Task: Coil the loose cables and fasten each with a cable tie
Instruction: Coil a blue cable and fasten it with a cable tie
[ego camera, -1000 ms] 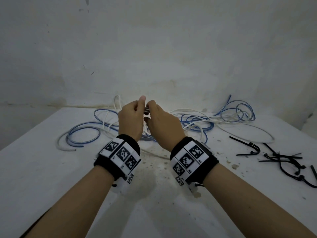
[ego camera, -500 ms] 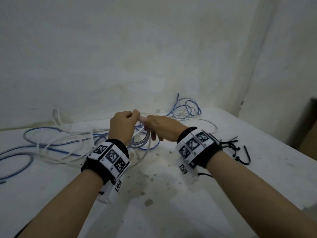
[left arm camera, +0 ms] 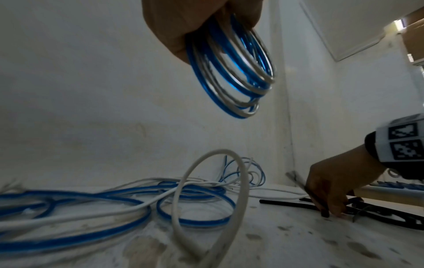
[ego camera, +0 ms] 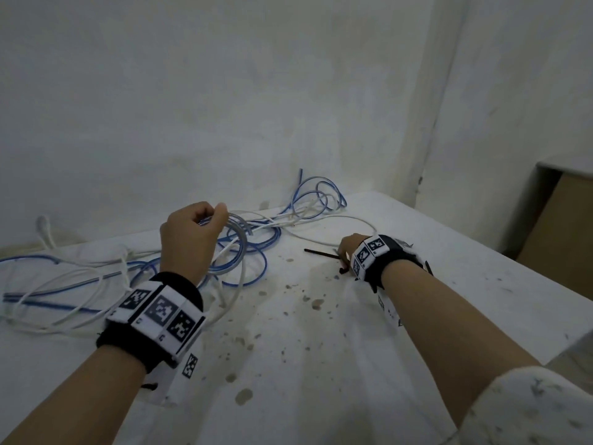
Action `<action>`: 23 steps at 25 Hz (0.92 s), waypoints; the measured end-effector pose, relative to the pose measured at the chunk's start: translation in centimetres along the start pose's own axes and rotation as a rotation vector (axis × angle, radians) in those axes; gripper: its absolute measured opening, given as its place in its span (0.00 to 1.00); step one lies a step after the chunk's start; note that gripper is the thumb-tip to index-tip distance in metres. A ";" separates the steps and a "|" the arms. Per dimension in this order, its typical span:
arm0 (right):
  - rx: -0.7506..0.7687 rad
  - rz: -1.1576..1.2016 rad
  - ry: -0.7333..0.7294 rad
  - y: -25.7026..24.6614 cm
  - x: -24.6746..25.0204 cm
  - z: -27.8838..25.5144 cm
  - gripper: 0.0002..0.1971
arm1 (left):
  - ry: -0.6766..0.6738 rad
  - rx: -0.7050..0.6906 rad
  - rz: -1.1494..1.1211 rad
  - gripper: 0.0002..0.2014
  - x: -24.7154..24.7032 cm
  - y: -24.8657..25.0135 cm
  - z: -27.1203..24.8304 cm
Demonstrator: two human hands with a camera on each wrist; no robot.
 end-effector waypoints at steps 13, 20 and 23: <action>0.665 1.289 0.521 -11.0 13.4 -8.0 0.02 | 0.323 0.300 -0.054 0.26 9.2 -5.6 -1.4; 0.773 0.895 0.446 -24.0 16.2 -9.6 0.02 | 0.380 0.241 -0.060 0.20 14.5 -5.3 -3.1; 0.656 0.861 0.637 -26.7 16.9 -9.3 0.06 | 0.379 0.221 -0.093 0.16 16.0 -5.4 -3.3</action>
Point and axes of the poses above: each hand's wrist, its own z-axis towards the middle knuckle, its own x-axis out of the back of the hand, y = z × x, the point moved 3 cm from there along z, towards the middle knuckle, and after that the axes turned 13 degrees about -z, right-handed, at the moved point
